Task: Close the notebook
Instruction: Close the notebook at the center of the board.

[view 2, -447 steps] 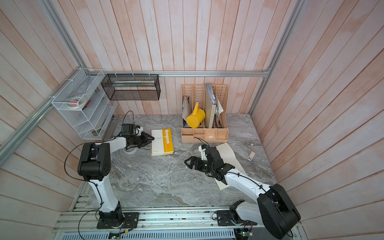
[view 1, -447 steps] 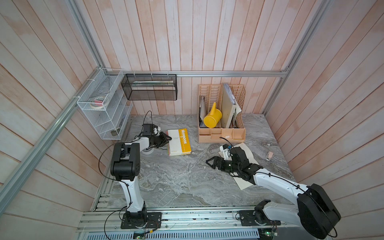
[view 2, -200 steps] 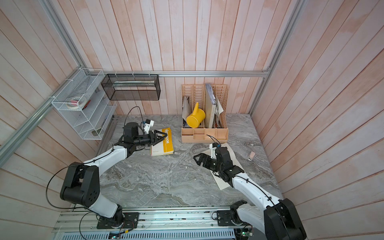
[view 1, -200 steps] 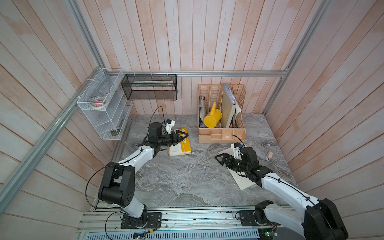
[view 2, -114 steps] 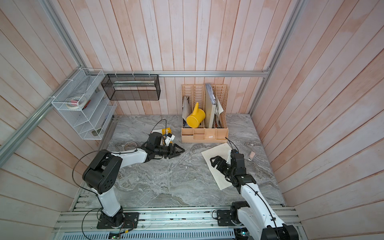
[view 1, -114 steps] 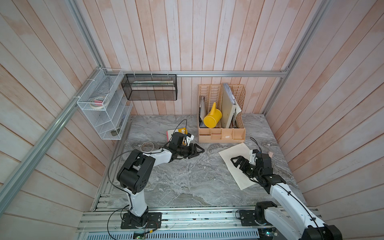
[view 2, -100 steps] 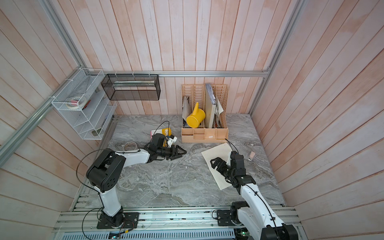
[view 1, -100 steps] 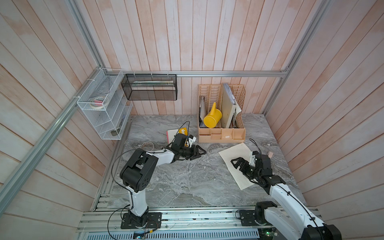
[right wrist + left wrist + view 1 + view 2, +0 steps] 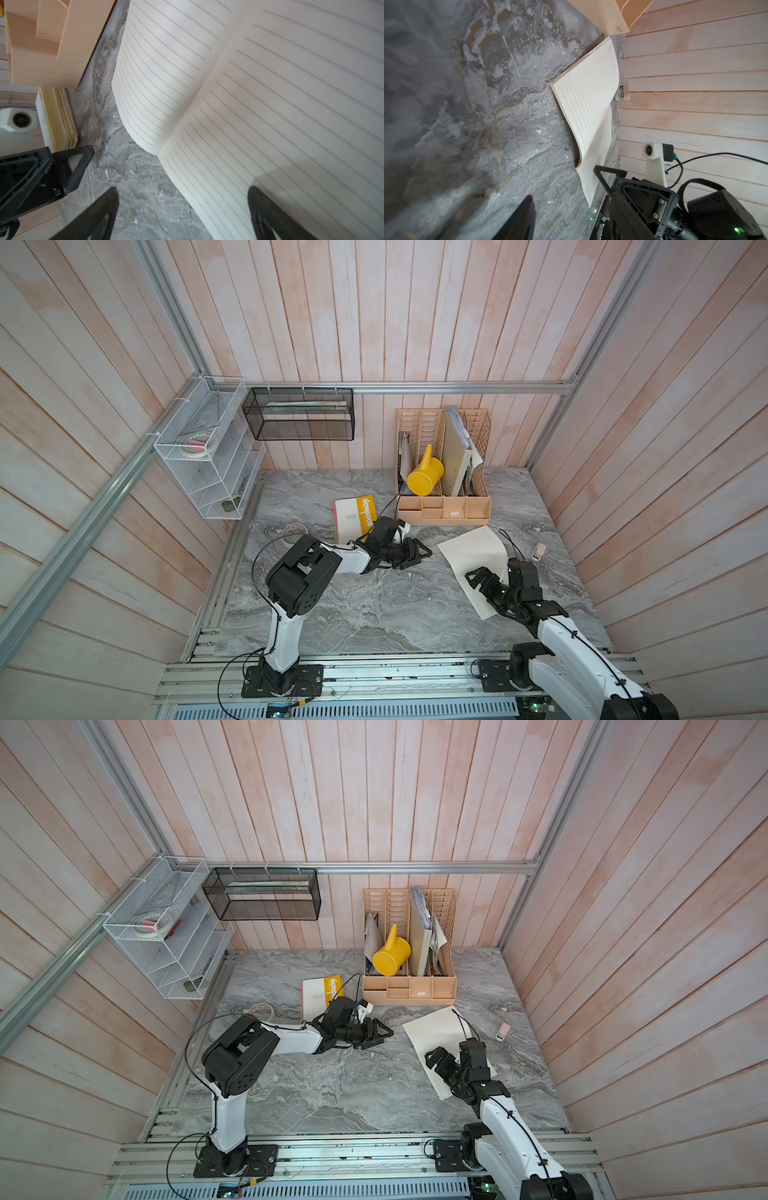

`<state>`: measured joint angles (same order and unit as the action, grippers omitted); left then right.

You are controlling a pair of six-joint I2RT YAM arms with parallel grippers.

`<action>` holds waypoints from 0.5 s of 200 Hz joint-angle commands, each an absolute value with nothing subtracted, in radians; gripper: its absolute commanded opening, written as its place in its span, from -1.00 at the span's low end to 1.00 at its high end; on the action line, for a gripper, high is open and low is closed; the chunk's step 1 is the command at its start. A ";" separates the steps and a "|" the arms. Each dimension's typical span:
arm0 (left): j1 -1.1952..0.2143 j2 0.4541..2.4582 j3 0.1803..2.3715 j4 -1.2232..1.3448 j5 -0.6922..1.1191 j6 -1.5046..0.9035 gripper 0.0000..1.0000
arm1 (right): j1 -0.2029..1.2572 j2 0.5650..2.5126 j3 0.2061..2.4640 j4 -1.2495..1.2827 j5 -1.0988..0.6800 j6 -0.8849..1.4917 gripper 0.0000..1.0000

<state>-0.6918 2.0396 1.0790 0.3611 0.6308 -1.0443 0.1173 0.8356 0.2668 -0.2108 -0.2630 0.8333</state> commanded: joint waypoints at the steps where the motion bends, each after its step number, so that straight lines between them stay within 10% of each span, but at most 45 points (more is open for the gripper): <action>1: -0.713 2.081 1.122 0.427 0.581 -1.113 0.19 | 0.112 0.838 0.260 -0.228 -0.257 0.832 0.96; 100: -0.772 2.217 1.223 0.463 0.525 -1.202 0.12 | 0.112 0.819 0.274 -0.252 -0.282 0.820 0.97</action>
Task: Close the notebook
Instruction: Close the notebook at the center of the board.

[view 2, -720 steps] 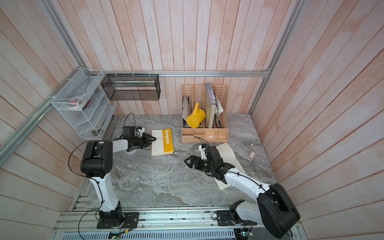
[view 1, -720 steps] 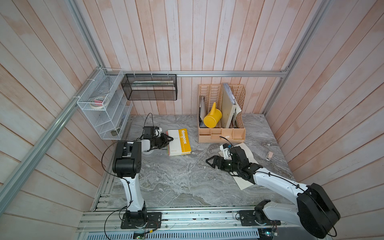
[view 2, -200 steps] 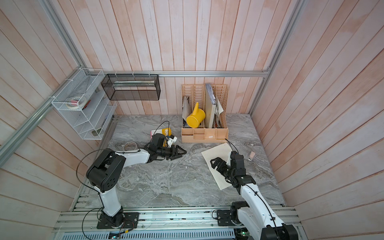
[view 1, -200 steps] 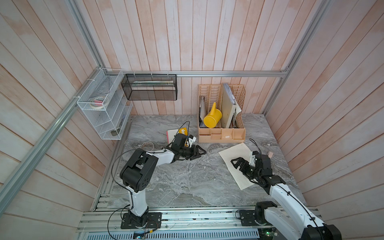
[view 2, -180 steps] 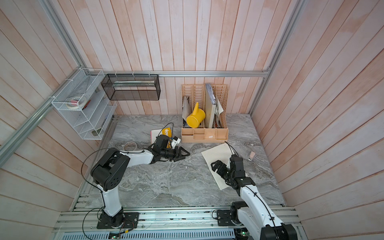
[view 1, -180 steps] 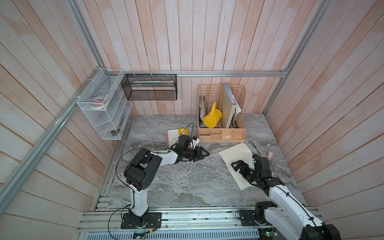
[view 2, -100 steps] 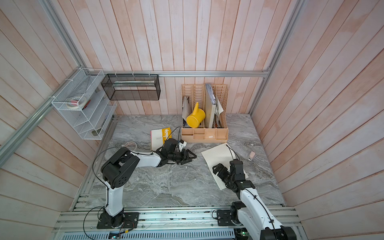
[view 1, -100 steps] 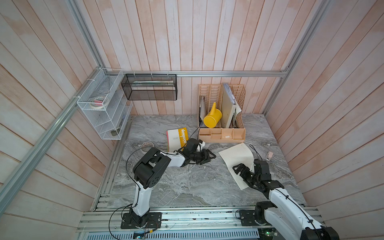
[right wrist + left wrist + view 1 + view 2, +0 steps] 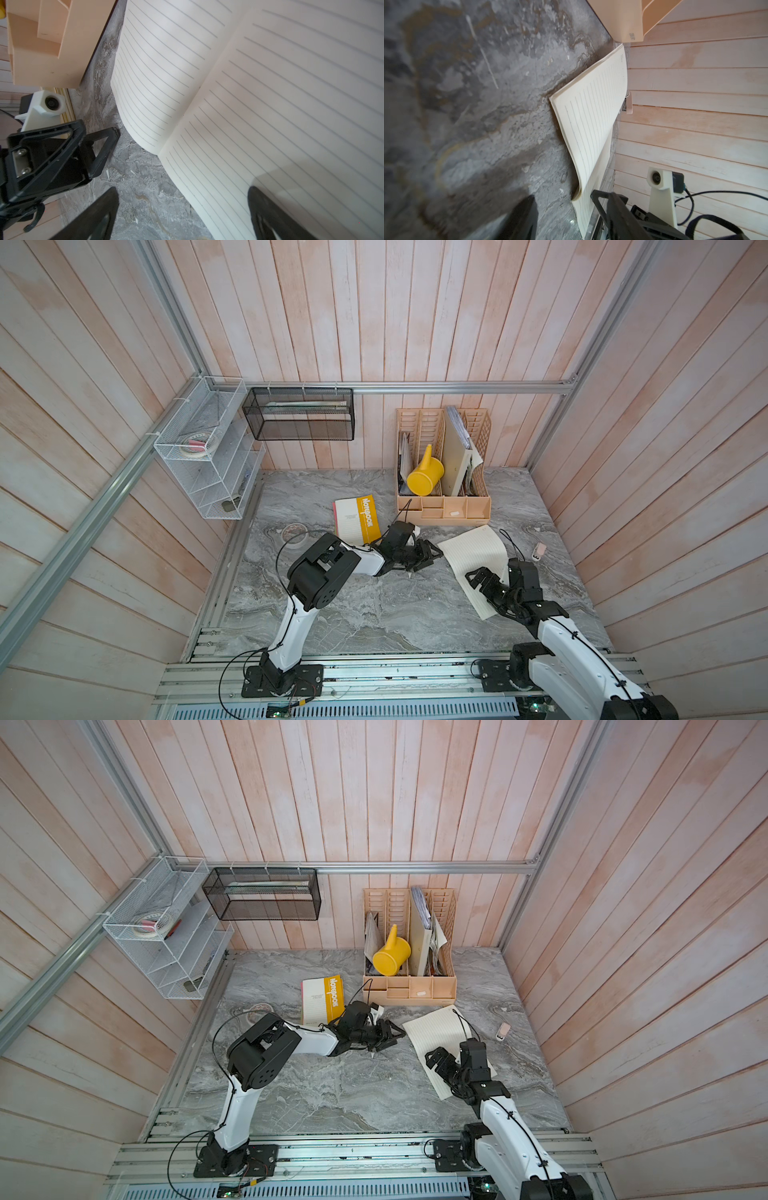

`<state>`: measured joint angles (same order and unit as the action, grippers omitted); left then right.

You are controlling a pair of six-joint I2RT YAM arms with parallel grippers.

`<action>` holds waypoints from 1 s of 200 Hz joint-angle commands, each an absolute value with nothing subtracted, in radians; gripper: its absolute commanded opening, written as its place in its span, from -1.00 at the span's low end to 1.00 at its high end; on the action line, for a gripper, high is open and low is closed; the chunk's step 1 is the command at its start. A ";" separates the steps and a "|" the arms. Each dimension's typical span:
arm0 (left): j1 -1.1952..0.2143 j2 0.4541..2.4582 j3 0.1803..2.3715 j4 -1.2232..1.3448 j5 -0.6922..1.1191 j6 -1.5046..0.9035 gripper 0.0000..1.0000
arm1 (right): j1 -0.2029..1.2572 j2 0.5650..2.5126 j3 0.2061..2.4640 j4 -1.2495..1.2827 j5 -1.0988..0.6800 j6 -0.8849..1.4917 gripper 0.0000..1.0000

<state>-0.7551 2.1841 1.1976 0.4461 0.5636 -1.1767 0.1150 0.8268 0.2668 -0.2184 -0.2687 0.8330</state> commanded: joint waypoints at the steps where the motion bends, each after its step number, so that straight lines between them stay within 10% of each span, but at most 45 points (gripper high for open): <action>1: -0.773 2.218 1.224 0.464 0.525 -1.203 0.12 | 0.111 0.819 0.274 -0.252 -0.282 0.820 0.96; 160: -0.815 2.412 1.310 0.658 0.484 -1.429 -0.06 | 0.109 0.798 0.288 -0.267 -0.309 0.807 0.96; 200: -0.815 2.411 1.270 0.781 0.462 -1.452 -0.65 | 0.109 0.793 0.281 -0.262 -0.312 0.809 0.96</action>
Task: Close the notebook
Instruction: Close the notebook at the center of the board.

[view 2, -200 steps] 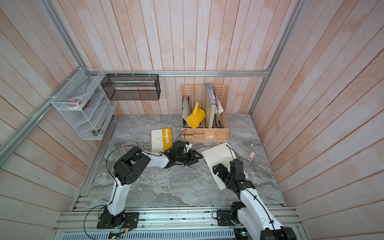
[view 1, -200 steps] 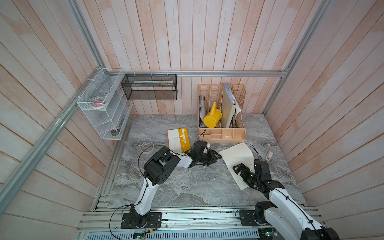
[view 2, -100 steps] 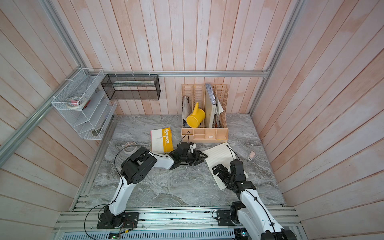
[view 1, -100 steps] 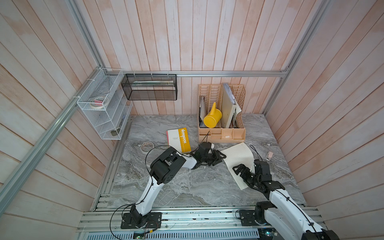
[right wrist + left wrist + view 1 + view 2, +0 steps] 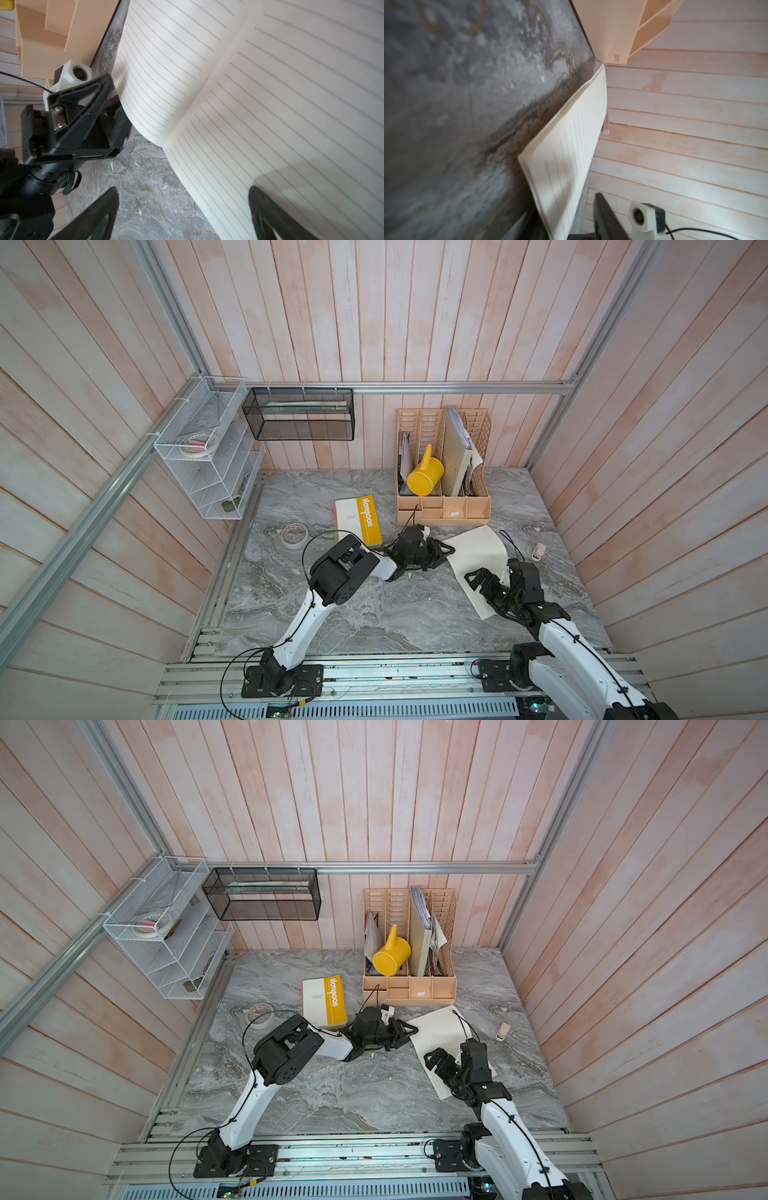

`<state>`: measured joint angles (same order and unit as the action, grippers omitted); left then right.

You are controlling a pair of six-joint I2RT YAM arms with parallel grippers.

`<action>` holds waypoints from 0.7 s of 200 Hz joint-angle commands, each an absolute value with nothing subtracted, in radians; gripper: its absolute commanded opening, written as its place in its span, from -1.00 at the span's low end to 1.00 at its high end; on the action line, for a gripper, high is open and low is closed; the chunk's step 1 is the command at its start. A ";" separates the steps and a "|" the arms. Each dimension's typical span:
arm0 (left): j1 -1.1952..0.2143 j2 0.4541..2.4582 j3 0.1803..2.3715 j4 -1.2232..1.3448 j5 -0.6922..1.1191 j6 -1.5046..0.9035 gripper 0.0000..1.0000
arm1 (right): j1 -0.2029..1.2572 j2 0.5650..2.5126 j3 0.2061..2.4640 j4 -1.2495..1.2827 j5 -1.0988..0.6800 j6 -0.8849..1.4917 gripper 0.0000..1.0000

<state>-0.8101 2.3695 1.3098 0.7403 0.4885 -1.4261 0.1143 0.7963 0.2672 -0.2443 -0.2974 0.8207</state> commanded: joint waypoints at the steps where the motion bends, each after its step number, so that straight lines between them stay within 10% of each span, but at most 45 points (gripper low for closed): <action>1: -0.815 2.410 1.270 0.783 0.462 -1.452 -0.66 | 0.109 0.793 0.281 -0.262 -0.313 0.809 0.96; 44: -0.812 2.358 1.189 0.871 0.434 -1.416 -1.00 | 0.109 0.796 0.267 -0.231 -0.327 0.818 0.96; 140: -0.838 1.993 0.750 0.920 0.099 -1.263 -1.00 | 0.137 0.778 0.325 -0.255 -0.308 0.789 0.96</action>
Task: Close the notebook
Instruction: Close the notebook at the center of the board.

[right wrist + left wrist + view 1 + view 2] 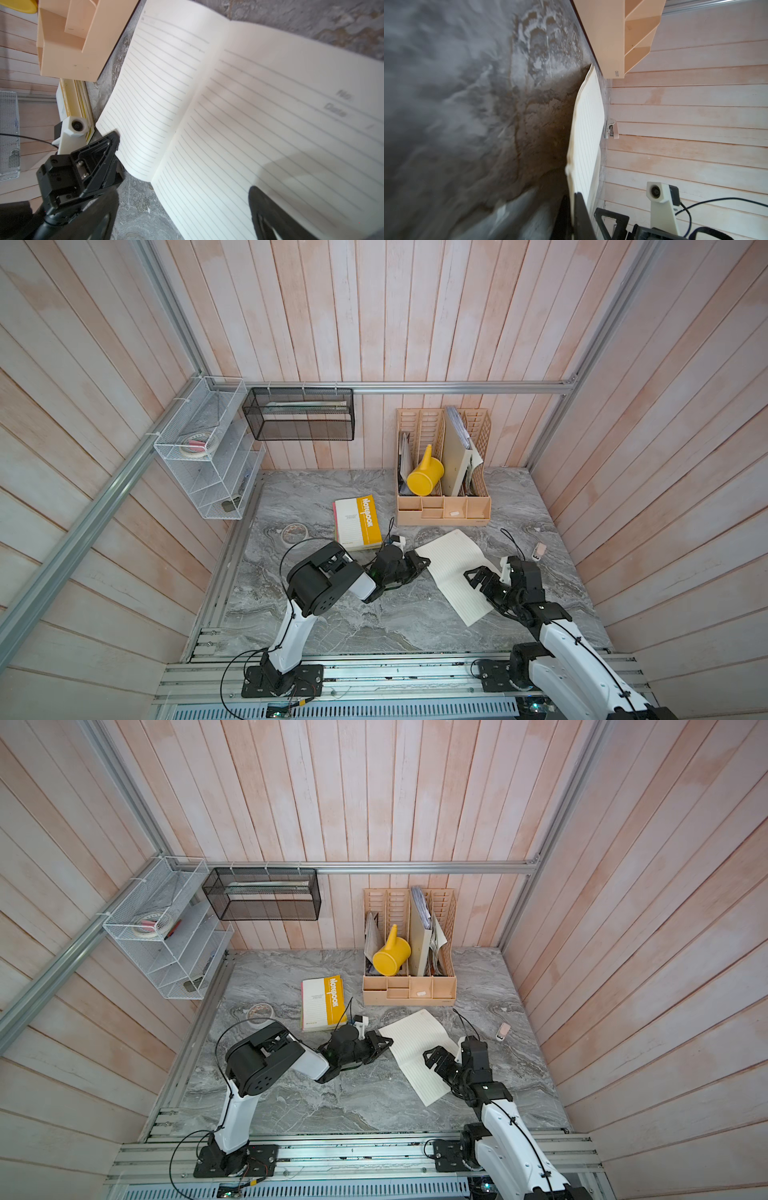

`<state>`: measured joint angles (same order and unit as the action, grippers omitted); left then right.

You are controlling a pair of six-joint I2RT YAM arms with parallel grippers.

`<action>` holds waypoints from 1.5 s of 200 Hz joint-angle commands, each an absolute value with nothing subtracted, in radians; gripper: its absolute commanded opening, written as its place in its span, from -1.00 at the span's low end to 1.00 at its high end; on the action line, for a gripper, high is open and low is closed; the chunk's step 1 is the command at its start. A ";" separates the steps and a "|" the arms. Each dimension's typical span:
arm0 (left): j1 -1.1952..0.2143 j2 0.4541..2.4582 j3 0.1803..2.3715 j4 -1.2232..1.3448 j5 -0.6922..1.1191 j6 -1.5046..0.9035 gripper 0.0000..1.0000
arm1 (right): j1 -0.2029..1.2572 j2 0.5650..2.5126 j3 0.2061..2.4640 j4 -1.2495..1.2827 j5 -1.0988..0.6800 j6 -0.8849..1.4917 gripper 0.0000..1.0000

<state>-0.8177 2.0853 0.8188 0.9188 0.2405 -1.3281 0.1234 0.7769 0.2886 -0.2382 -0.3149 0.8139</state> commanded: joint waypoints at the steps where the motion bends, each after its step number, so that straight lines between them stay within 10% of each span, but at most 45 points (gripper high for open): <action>1: -0.839 1.990 0.748 0.917 0.095 -1.263 -1.00 | 0.138 0.778 0.325 -0.255 -0.309 0.788 0.97; 178: -1.164 1.555 0.657 0.112 -0.734 -1.543 -1.00 | 0.379 0.841 0.322 -0.144 -0.206 0.917 0.96; 300: -1.259 1.539 0.770 -0.390 -0.920 -1.859 -1.00 | 0.459 0.985 0.335 0.058 -0.245 0.943 0.96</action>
